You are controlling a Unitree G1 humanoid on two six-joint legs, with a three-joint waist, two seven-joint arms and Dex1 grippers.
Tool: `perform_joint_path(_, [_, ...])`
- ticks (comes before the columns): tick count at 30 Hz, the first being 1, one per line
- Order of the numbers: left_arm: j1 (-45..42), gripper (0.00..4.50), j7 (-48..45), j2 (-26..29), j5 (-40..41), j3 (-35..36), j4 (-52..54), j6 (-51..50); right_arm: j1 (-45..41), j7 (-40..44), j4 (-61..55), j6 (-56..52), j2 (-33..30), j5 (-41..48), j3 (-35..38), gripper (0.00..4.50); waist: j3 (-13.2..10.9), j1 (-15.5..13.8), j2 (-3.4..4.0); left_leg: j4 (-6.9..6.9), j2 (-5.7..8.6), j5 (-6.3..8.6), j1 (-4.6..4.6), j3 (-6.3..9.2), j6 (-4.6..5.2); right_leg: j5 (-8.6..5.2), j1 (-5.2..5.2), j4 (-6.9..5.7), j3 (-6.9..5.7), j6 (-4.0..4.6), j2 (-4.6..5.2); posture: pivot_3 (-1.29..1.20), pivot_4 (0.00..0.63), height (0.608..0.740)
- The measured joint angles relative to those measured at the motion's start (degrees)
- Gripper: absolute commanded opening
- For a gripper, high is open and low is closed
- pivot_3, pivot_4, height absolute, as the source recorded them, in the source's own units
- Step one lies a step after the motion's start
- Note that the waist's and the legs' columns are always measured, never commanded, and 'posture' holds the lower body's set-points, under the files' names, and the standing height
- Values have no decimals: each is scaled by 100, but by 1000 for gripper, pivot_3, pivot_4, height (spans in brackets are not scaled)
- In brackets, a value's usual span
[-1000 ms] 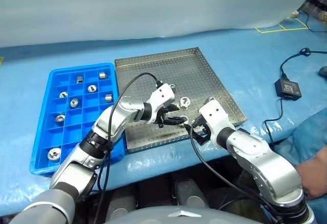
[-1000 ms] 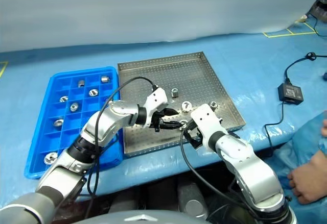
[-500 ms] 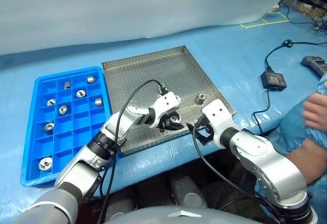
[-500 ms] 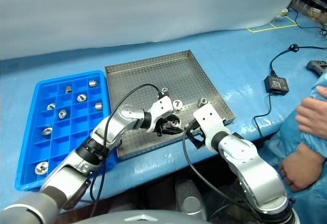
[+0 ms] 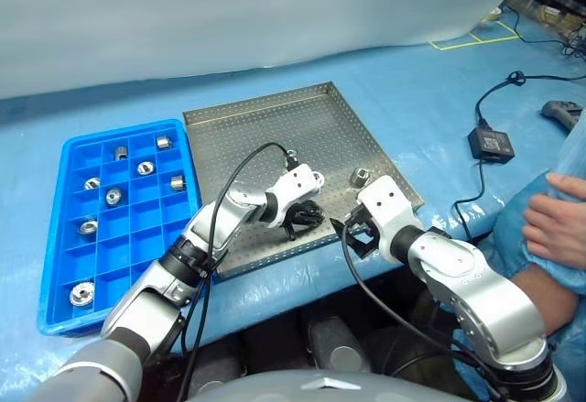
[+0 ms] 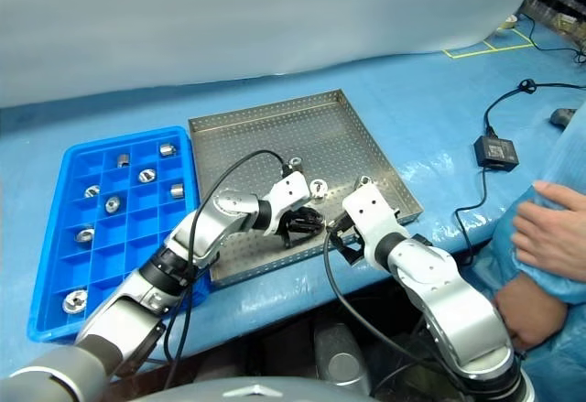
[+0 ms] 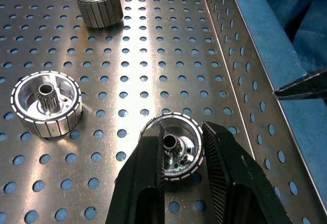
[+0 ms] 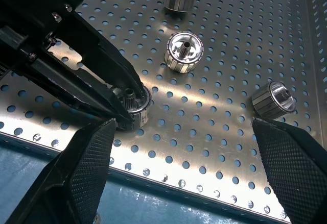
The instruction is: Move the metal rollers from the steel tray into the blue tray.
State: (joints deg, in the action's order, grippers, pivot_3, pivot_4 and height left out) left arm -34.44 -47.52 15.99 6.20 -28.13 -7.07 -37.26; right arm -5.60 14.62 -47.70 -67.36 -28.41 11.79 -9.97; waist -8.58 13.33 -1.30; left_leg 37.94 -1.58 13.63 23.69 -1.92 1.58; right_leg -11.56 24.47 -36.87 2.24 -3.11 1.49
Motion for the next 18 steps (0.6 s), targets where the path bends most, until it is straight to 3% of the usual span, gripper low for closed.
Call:
perform_joint_path(13, [128, 891, 170, 8, 77, 377, 40, -59, -172, 53, 358, 305, 93, 5, -179, 4500, -1, -13, 1, 0, -1, 0, 0, -7, 1, 3, 5, -3, 7, -6, -2, -245, 150, 740])
perform_joint_path(18, [349, 891, 293, 228, 305, 891, 787, -427, -255, 192, 640, 479, 190, 44, -241, 4500, -2, -38, 1, -4, -1, 1, 2, -7, 2, 6, 8, -2, 10, -11, -1, -213, 150, 740])
